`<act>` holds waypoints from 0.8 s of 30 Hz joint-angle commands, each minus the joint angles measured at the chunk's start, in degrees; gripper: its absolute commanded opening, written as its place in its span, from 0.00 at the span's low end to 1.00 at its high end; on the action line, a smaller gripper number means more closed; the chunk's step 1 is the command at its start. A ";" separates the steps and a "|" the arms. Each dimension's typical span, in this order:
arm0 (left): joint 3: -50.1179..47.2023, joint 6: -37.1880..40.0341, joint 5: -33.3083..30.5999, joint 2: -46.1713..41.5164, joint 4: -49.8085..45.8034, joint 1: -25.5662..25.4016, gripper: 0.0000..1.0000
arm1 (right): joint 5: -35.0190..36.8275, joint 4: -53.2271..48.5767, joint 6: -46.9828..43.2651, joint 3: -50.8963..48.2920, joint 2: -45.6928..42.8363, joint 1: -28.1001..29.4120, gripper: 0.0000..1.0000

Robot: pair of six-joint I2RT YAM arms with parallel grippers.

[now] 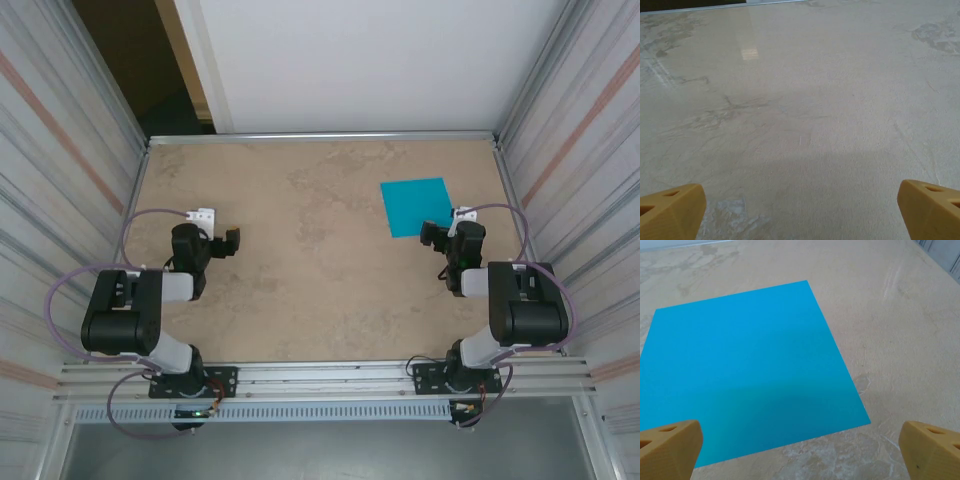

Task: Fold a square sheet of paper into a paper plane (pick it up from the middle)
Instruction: Move the square sheet of paper to the center of the table.

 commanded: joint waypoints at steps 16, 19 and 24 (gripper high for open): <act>1.32 -0.23 0.90 0.38 1.40 0.74 0.99 | 1.07 1.40 0.47 1.26 0.55 0.21 0.99; 1.32 -0.13 0.91 0.40 1.41 0.68 0.99 | 1.08 1.39 0.44 1.25 0.55 0.22 0.99; 1.23 -0.13 0.88 0.30 1.49 0.73 0.99 | 1.09 1.39 0.44 1.20 0.41 0.23 0.99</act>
